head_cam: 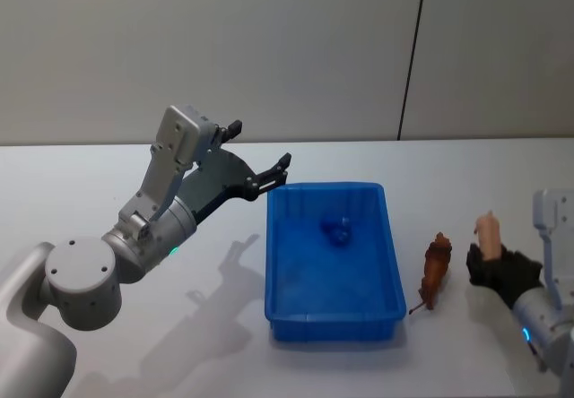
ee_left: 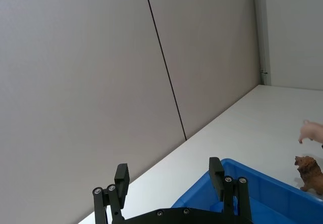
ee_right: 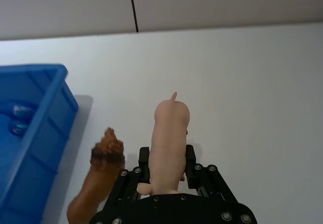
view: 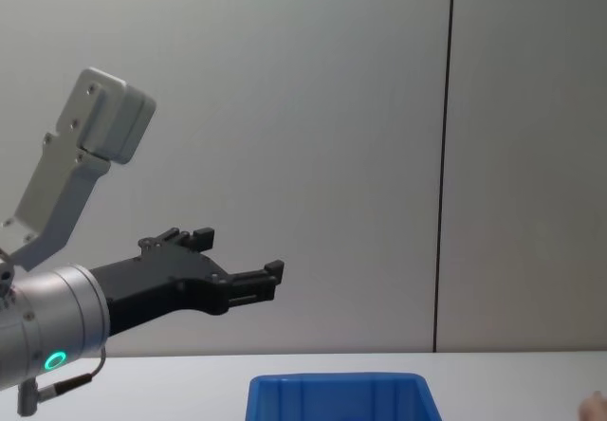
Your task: Pick up the two dolls from the table and place them into the box.
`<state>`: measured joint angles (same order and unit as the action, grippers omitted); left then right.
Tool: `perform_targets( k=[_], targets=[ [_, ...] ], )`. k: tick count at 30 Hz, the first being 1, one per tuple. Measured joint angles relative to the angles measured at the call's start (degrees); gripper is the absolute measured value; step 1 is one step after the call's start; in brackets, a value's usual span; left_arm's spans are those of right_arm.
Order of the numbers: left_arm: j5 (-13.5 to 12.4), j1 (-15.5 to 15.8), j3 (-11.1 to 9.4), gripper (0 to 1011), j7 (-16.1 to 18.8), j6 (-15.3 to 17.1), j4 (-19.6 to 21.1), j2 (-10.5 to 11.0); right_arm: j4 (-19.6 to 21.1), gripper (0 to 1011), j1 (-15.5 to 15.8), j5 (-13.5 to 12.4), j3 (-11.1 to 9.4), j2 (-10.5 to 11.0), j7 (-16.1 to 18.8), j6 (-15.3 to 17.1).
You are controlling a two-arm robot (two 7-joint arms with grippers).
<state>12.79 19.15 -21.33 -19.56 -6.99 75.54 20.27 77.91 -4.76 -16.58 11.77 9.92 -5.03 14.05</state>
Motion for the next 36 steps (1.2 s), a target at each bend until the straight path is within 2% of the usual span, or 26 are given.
perform_targets(
  k=[9,16,26,36],
  targets=[
    [0.00,0.00,0.00,1001,0.00,0.00,0.00,0.00,3.83,373,0.23,4.31,0.15,0.70,2.59,-2.99],
    [0.00,0.00,0.00,1001,0.00,0.00,0.00,0.00,5.84,373,-0.15,6.68,0.49,0.97,6.79,-5.87],
    [0.00,0.00,0.00,1001,0.00,0.00,0.00,0.00,6.84,373,-1.42,8.28,1.22,0.81,13.64,-9.31],
    [0.00,0.00,0.00,1001,0.00,0.00,0.00,0.00,5.92,373,-3.35,8.73,2.29,-0.03,21.24,-11.88]
  ],
)
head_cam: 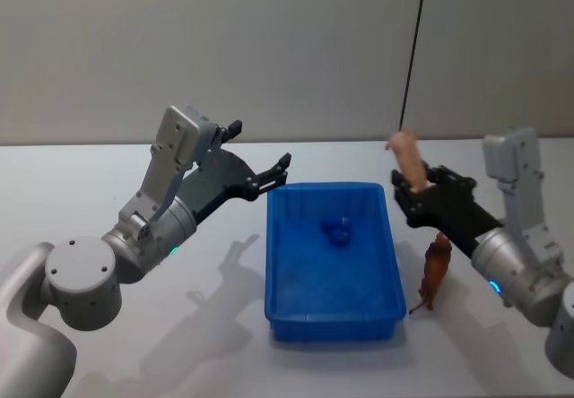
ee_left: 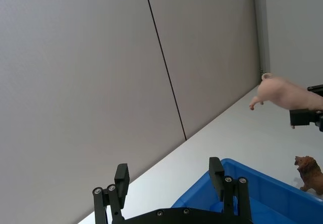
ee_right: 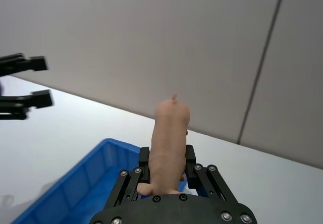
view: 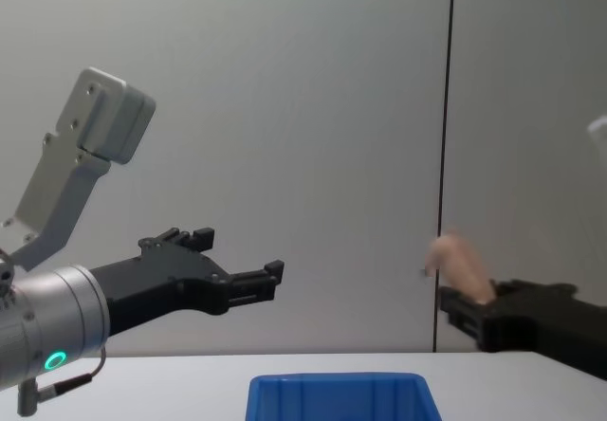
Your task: Pick up the two dolls from the table and place them into the box.
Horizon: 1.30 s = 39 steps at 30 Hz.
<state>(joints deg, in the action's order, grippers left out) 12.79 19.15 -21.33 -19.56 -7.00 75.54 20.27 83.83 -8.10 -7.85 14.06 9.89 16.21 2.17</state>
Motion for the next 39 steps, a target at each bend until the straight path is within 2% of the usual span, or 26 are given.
perform_targets(
  k=[8,9,10,11,12,13,15,16,19,25,28,33,39],
  targets=[
    [0.00,0.00,0.00,1001,0.00,0.00,0.00,0.00,-2.03,387,-1.94,0.04,1.09,-1.06,6.11,-1.31],
    [0.00,0.00,0.00,1001,0.00,0.00,0.00,0.00,-2.28,444,-2.13,0.04,1.20,-1.16,6.75,-1.45],
    [0.00,0.00,0.00,1001,0.00,0.00,0.00,0.00,-2.80,444,-2.55,0.04,1.43,-1.38,8.08,-1.60],
    [0.00,0.00,0.00,1001,0.00,0.00,0.00,0.00,-3.46,505,-3.05,0.04,1.69,-1.66,9.29,-1.75],
    [0.00,0.00,0.00,1001,0.01,0.00,0.00,0.00,-3.78,505,-3.29,0.04,1.81,-1.80,10.02,-1.83],
    [0.00,0.00,0.00,1001,0.01,0.00,0.00,0.00,-4.09,567,-3.51,0.04,1.93,-1.91,10.44,-1.86],
    [0.00,0.00,0.00,1001,0.00,0.00,0.00,0.00,-4.89,607,-4.04,0.04,2.16,-2.20,11.86,-1.96],
    [0.00,0.00,0.00,1001,0.01,0.00,0.00,0.00,-5.58,666,-4.52,0.04,2.38,-2.46,13.02,-1.99],
    [0.00,0.00,0.00,1001,0.00,0.00,0.00,0.00,-7.13,750,-5.56,0.03,2.83,-2.99,15.59,-2.00],
    [0.00,0.00,0.00,1001,0.01,0.00,0.00,0.00,-9.16,925,-6.93,-0.15,3.38,-3.55,18.97,-1.52],
    [0.00,0.00,0.00,1001,0.01,0.00,0.00,0.00,-9.46,999,-7.15,-0.22,3.51,-3.60,19.32,-1.13],
    [0.00,0.00,0.00,1001,0.01,0.00,0.00,0.00,-9.17,1001,-6.95,-0.31,3.60,-3.47,18.77,-0.35],
    [0.00,0.00,0.00,1001,0.01,0.00,0.00,0.00,-7.30,1001,-5.71,-0.46,3.58,-2.87,15.94,1.11]
  ],
)
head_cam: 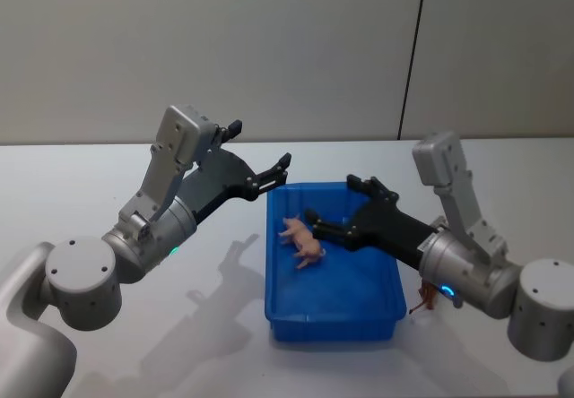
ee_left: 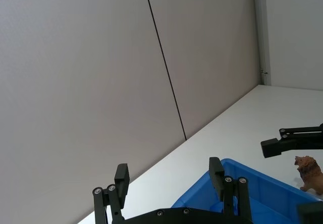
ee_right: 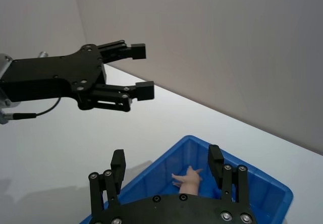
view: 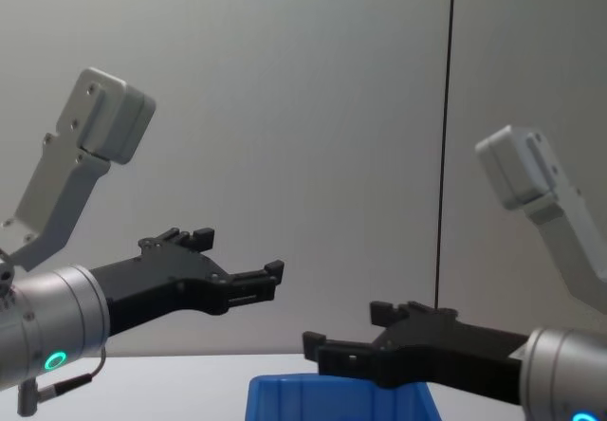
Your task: Pick up the two dolls from the table and place them into the box.
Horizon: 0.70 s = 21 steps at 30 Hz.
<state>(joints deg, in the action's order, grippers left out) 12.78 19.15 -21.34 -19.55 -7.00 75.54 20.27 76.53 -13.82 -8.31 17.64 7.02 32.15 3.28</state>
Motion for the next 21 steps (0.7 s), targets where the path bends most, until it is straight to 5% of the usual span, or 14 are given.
perform_targets(
  k=[21],
  targets=[
    [0.00,0.00,0.00,1001,0.00,0.00,0.00,0.00,12.56,1001,8.76,-0.62,-0.50,3.26,-17.62,7.86]
  ],
)
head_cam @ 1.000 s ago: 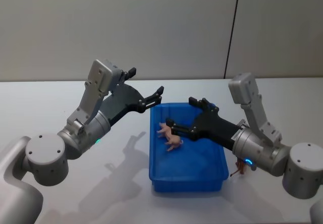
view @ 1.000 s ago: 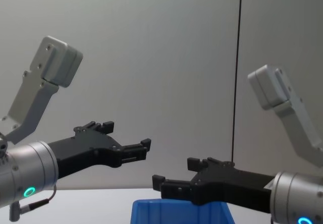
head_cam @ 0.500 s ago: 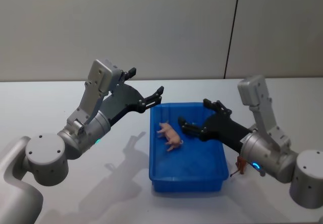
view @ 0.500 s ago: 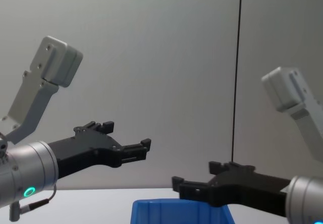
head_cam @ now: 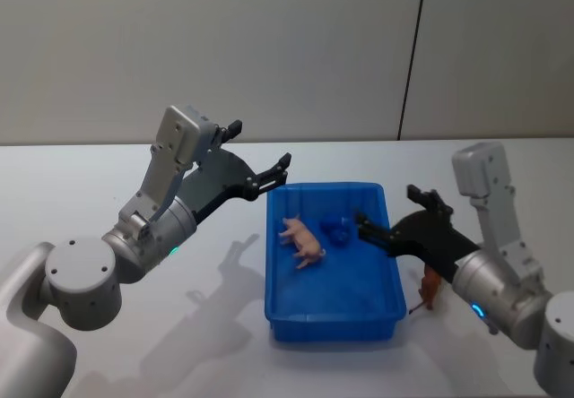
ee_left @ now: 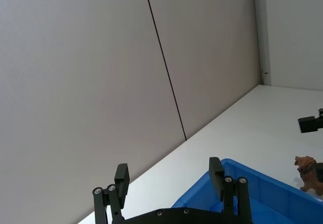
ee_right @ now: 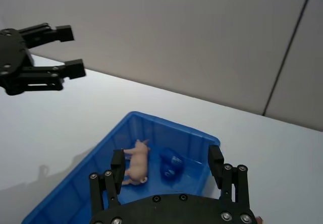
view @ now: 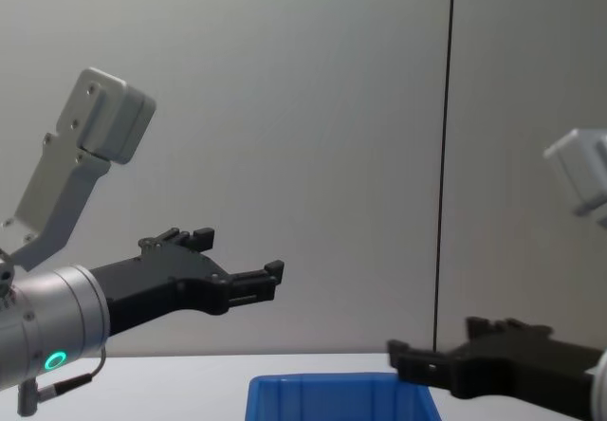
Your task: Pick up the two dolls from the table and place them into the box.
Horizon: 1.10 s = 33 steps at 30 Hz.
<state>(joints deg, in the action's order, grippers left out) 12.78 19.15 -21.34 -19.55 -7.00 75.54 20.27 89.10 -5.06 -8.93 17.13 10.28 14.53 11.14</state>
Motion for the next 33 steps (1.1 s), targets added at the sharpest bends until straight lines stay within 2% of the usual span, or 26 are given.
perform_targets(
  k=[11,18,27,33],
  targets=[
    [0.00,0.00,0.00,1001,0.00,0.00,0.00,0.00,5.70,1001,4.39,0.14,-0.15,0.99,-10.16,5.70],
    [0.00,0.00,0.00,1001,0.00,0.00,0.00,0.00,7.90,1001,6.76,-0.05,-0.49,1.48,-15.45,8.78],
    [0.00,0.01,0.00,1001,0.00,0.00,0.00,0.00,8.66,1001,8.70,-0.84,-0.89,1.58,-19.54,10.72],
    [0.00,0.00,0.00,1001,0.00,0.00,0.00,0.00,8.30,1001,9.15,-1.45,-1.05,1.31,-20.87,11.09]
  ],
)
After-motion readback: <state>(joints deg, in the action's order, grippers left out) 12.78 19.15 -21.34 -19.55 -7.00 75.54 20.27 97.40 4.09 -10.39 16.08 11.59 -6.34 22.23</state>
